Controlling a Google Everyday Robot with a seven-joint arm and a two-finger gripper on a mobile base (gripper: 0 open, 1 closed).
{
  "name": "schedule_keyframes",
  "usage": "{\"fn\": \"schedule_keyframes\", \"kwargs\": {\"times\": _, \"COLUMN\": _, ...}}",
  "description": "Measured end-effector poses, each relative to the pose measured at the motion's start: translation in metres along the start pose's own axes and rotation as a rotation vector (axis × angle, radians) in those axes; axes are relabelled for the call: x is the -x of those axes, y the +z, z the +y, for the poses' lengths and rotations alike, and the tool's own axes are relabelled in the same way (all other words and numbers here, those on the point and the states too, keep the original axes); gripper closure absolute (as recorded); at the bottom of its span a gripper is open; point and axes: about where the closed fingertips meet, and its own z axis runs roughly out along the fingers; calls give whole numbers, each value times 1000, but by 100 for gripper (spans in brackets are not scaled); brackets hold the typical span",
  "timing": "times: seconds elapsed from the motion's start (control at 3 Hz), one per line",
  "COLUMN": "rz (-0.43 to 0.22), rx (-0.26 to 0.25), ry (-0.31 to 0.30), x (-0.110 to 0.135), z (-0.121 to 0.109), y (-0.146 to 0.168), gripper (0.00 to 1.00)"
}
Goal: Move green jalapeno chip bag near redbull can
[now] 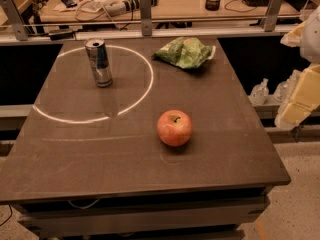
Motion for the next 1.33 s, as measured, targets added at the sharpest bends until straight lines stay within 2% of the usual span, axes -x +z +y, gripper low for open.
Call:
{"fn": "schedule_keyframes", "kwargs": {"times": 0.33, "rz": -34, "rx": -86, "ry": 210, "x": -36, "z": -15, "y": -1, "gripper": 0}}
{"fn": "schedule_keyframes", "kwargs": {"times": 0.67, "rz": -132, "rx": -185, "ry": 444, "x": -79, "z": -23, "y": 0, "gripper": 0}}
{"fn": "schedule_keyframes", "kwargs": {"times": 1.0, "rz": -274, "rx": -249, "ry": 577, "x": -105, "z": -26, "y": 7, "gripper": 0}}
{"fn": "schedule_keyframes", "kwargs": {"times": 1.33, "rz": -443, "rx": -352, "ry": 601, "x": -118, "z": -64, "y": 5, "gripper": 0}}
